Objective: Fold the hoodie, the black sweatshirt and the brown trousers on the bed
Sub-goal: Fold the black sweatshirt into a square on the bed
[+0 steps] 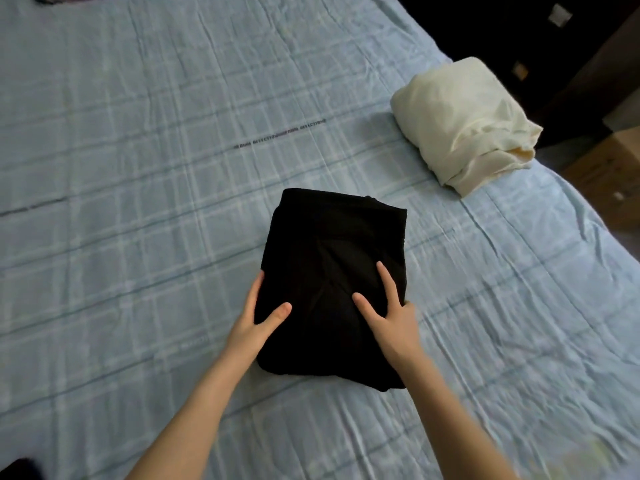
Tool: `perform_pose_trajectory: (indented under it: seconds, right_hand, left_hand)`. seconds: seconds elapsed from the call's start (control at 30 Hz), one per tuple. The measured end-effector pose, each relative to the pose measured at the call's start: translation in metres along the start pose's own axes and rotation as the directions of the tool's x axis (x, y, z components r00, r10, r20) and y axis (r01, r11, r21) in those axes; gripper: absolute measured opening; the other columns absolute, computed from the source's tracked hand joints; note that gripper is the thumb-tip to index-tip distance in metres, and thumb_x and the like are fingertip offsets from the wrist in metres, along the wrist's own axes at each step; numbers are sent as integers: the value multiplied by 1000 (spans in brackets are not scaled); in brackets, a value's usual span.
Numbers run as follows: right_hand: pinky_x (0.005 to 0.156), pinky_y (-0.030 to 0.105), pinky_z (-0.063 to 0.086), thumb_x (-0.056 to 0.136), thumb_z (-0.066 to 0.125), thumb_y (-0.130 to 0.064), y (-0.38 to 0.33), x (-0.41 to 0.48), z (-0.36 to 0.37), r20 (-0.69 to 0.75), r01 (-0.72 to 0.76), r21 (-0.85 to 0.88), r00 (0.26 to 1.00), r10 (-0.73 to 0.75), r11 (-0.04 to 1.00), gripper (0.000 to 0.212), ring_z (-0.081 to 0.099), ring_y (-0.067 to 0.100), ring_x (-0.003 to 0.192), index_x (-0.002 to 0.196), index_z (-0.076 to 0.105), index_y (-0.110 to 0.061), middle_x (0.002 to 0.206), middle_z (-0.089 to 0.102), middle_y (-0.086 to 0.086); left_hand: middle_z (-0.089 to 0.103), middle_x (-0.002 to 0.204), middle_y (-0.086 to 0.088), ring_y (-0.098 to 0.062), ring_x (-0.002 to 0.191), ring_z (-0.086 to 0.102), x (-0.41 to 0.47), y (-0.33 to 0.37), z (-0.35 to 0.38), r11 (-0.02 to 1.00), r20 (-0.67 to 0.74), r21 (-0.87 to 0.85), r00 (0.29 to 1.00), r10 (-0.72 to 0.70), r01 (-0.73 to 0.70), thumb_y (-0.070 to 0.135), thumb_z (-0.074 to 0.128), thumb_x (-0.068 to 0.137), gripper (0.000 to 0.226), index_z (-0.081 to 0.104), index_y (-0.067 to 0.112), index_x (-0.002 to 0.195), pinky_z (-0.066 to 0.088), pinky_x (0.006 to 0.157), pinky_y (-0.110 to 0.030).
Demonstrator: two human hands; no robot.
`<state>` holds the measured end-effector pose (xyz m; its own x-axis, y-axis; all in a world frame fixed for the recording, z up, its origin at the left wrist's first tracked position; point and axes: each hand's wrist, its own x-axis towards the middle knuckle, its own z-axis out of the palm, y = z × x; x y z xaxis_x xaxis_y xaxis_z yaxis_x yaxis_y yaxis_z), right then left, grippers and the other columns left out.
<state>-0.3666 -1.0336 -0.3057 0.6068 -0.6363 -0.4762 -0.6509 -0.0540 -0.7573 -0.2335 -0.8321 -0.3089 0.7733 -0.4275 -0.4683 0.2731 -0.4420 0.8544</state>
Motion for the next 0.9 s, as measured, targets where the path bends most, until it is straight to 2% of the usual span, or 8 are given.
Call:
perform_pose_trajectory:
  seconds: [0.03,0.13,0.27,0.33,0.43,0.67,0.83,0.9]
  right_hand:
    - [90,21,39,79,67,-69,0,-4,-5,47,-1,84,999,-3,996,69,50,-3,104,132,24,-79,127,48,-4]
    - [82,7,45,79,77,-54,2,-28,-24,156,-21,269,988,-22,963,67,54,-13,113,133,40,-69,129,49,-30]
    - [74,1,47,79,84,-37,-7,-109,-43,70,6,368,997,-34,930,60,59,-17,102,129,56,-56,122,59,-29]
    - [77,3,48,78,85,-33,-11,-162,-49,-3,46,392,999,-49,919,60,62,-12,104,127,59,-53,117,65,-29]
    - [80,3,47,79,85,-35,-35,-244,-58,-78,119,373,992,-97,920,60,61,-11,109,129,58,-53,118,63,-35]
    - [86,4,46,83,81,-30,-99,-394,-66,-304,272,365,939,-162,890,59,58,-15,109,133,56,-51,120,62,-33]
    - [84,5,48,81,80,-37,-110,-462,-71,-404,322,368,900,-162,872,59,58,-14,110,131,55,-56,122,61,-33]
    - [89,12,51,81,80,-39,-103,-476,-76,-426,322,370,892,-149,871,58,58,-12,112,130,54,-59,127,60,-29]
  left_hand:
    - [34,138,31,3,132,34,-4,0,-1,1000,18,-13,1000,-3,3,49,68,72,81,25,52,140,29,82,8]
    - [43,134,21,4,120,44,-26,11,-2,998,100,-57,994,-32,38,31,72,81,78,30,38,146,34,84,2]
    - [52,132,13,11,109,52,-102,31,-12,993,128,-111,991,-32,47,13,71,86,67,38,33,141,42,93,-11]
    - [53,130,19,6,115,53,-150,41,-27,993,153,-114,988,-22,39,20,73,83,68,40,38,140,43,95,-15]
    - [51,124,35,18,108,52,-215,73,-61,996,248,-84,968,48,-28,40,77,74,70,39,57,131,47,81,-12]
    - [52,129,25,1,113,58,-324,146,-129,974,347,-51,910,226,-222,51,79,71,75,37,62,132,49,85,-20]
    - [53,128,24,3,109,60,-371,169,-143,947,405,-19,863,302,-322,56,77,66,75,37,66,128,52,79,-17]
    - [53,129,22,0,111,60,-382,172,-137,944,433,-24,848,306,-328,55,77,67,74,37,64,129,54,83,-20]
